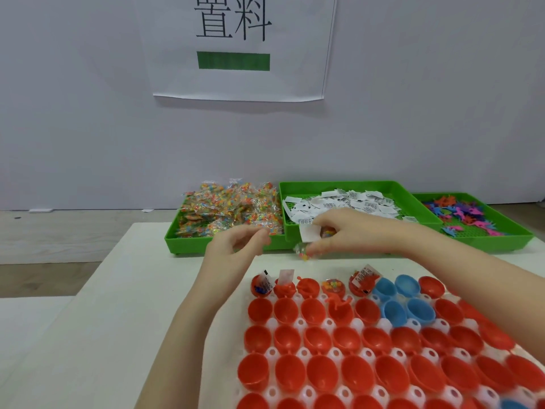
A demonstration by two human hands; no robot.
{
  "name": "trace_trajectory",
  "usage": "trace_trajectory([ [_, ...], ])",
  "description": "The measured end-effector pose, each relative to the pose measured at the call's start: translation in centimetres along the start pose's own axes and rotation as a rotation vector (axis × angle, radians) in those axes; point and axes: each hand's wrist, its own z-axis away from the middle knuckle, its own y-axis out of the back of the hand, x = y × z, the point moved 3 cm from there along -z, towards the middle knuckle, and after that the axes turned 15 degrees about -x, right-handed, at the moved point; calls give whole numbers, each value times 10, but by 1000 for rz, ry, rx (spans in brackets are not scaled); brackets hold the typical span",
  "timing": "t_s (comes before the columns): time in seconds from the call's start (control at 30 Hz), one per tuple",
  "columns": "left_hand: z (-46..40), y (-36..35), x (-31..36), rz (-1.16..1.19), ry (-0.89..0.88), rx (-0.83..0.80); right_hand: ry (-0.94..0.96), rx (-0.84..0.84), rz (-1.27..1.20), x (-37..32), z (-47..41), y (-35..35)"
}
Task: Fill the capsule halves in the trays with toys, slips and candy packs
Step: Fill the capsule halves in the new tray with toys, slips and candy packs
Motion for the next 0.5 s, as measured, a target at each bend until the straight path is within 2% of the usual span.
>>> trace_trajectory([
  [0.17,5,-20,46,80,-122,-132,199,161,-204,-23,25,13],
  [0.33,7,-27,58,258,-132,-137,214,339,-31,-35,44,13],
  [0.43,8,-29,58,344,-102,-134,215,324,79,-36,50,10],
  [0.5,8,-29,57,350,-100,-96,218,301,31,-34,53,9],
])
